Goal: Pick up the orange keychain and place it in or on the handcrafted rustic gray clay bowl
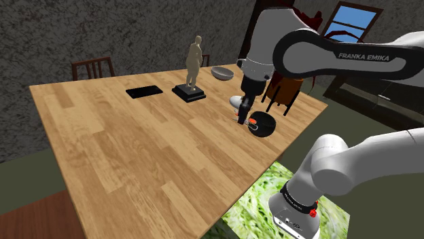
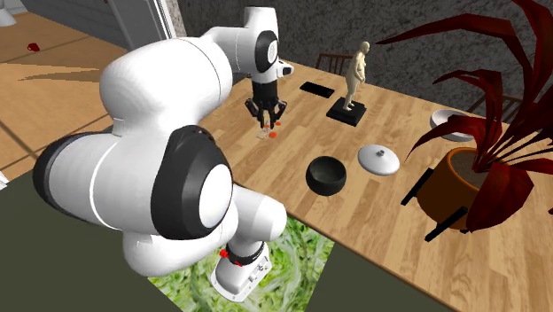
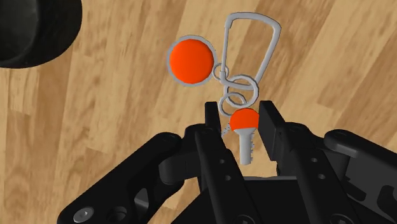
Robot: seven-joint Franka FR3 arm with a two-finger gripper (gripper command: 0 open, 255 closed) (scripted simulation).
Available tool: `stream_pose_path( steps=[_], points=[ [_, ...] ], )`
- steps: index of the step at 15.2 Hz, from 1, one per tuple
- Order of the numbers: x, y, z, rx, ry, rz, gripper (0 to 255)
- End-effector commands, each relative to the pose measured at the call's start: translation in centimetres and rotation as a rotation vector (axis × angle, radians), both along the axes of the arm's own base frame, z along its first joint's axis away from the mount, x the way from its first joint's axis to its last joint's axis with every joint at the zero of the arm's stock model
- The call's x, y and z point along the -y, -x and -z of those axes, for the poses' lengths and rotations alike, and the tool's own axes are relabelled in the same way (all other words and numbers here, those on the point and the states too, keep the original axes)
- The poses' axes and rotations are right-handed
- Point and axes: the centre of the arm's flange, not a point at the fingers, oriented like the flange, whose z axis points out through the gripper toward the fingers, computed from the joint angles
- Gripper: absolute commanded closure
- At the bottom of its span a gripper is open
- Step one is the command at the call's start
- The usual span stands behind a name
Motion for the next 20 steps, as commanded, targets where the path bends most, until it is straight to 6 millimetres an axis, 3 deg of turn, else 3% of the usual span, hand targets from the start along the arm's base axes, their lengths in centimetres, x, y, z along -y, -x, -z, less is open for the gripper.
stream_pose_path(
  steps=[1,16,20],
  points=[
    [2.6,0.2,-0.1,-0.001,0.000,-0.002,255],
    [22.4,0.7,-0.7,-0.001,0.000,-0.002,255],
    [22.6,0.7,0.9,-0.001,0.000,-0.002,255]
  ],
)
